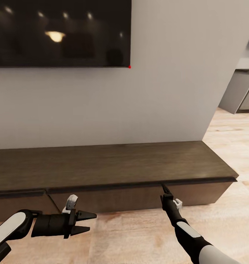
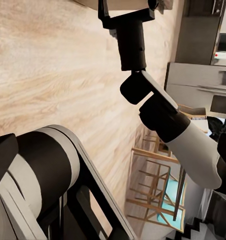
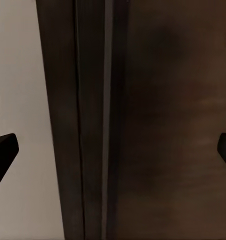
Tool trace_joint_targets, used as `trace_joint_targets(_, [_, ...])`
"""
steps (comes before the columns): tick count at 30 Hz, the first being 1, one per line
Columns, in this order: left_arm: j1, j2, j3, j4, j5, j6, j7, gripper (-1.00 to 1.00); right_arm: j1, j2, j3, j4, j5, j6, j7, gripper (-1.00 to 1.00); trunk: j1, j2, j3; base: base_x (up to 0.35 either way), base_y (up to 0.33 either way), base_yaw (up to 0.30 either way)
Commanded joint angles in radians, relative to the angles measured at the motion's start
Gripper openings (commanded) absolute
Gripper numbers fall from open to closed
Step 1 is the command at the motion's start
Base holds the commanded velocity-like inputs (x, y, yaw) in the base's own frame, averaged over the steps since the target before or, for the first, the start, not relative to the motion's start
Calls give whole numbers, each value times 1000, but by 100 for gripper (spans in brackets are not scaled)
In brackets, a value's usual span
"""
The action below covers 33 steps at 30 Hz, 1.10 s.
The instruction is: Place each of the two pumpkins and all three candles from the living room inside a cabinet in the living room (use any cabinet), then make sure every cabinet is closed, and position the cauldron so it is next to a table in the living room.
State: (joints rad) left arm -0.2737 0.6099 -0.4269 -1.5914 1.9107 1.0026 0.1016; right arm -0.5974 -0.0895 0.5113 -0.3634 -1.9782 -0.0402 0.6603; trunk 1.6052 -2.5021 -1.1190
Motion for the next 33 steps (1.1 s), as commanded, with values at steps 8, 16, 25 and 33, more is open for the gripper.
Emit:
trace_joint_targets(8, [-1,1,-17,-12,11,1,10,100,-1,-7,9,0,-4,0,48,100,2,-1,-16,0,0,0])
trace_joint_targets(16, [-1,1,-32,-13,11,1,10,100,-1,-7,9,-2,-2,0,141,100,2,-2,-24,0,0,0])
trace_joint_targets(25, [-1,1,-32,-13,11,1,10,100,-1,-7,9,-1,2,0,163,100,4,-3,-40,0,0,0])
trace_joint_targets(33, [-1,1,-32,-13,11,1,10,100,-1,-7,9,-1,4,0,163,100,6,-4,-59,0,0,0])
